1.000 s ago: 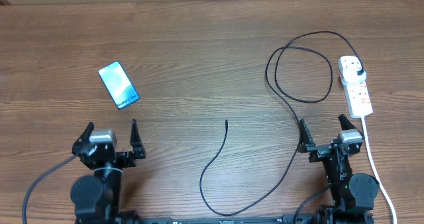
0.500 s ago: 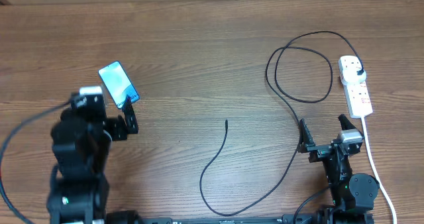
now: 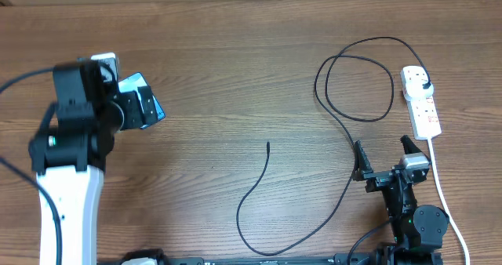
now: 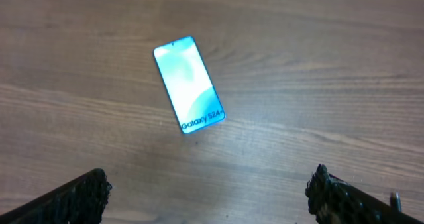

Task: Plug charger to phone and switch on socket
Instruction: 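Move the left gripper forward over the Galaxy S24+ phone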

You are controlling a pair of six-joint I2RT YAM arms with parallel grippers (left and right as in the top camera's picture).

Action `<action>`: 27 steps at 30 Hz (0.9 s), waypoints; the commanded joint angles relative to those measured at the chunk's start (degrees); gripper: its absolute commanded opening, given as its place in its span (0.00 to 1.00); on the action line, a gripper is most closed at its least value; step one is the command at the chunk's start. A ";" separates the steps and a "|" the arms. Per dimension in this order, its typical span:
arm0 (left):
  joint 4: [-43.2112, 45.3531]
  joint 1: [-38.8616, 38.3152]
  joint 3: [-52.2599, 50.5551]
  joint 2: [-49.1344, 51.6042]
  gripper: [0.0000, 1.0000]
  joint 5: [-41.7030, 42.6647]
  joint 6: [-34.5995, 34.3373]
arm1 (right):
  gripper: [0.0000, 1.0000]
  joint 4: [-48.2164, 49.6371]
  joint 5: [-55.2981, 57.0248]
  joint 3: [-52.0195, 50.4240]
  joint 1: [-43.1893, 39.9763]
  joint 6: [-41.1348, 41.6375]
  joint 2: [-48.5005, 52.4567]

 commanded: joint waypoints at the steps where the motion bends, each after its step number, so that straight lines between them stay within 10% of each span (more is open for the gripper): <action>1: -3.80 0.26 6.01 4.68 0.99 -0.74 -0.74 | 1.00 0.33 -0.31 -0.61 0.33 0.13 -0.57; 20: -9.31 0.26 9.81 14.05 0.99 6.56 0.96 | 1.00 0.33 -0.31 -0.61 0.33 0.13 -0.57; 27: -7.93 0.26 9.90 14.40 1.00 3.21 -10.71 | 1.00 0.33 -0.31 -0.61 0.33 0.13 -0.57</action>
